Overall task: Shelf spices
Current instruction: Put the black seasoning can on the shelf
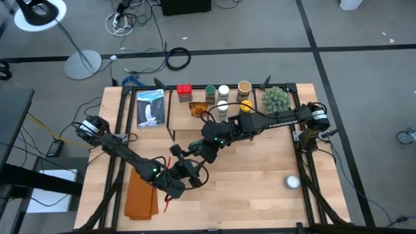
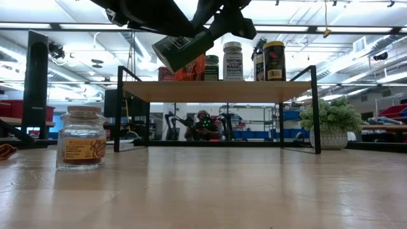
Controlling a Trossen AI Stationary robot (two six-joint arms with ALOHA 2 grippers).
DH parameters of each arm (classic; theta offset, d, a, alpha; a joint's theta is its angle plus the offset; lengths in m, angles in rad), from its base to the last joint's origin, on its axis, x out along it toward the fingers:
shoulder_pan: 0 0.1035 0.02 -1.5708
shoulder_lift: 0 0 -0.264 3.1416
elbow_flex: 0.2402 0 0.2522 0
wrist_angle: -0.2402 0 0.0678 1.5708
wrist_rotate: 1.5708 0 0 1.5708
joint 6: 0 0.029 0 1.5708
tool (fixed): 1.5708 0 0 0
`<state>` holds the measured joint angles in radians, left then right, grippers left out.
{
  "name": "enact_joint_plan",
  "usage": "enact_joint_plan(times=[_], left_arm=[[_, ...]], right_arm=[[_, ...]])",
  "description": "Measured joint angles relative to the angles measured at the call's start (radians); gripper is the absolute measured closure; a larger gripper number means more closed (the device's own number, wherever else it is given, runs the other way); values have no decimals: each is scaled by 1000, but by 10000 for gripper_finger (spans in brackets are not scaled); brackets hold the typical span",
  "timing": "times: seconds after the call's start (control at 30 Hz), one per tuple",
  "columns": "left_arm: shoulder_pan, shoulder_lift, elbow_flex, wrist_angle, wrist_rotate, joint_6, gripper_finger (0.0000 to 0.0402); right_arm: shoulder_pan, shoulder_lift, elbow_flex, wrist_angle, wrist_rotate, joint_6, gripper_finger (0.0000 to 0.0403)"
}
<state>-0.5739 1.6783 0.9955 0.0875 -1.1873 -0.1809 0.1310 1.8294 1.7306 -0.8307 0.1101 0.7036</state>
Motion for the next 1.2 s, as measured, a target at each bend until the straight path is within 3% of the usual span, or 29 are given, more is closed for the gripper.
enact_joint_plan(times=[0.2, 0.47, 0.73, 1.2], left_arm=[[0, 0, 0, 14, -5, 23, 124], [0, 0, 0, 28, -6, 72, 10], [0, 0, 0, 27, -5, 73, 46], [0, 0, 0, 60, 30, 72, 48]], right_arm=[[0, 0, 0, 6, 0, 0, 277], [0, 0, 0, 6, 0, -1, 276], [4, 0, 0, 5, 0, -5, 276], [26, 0, 0, -91, 13, 63, 276]])
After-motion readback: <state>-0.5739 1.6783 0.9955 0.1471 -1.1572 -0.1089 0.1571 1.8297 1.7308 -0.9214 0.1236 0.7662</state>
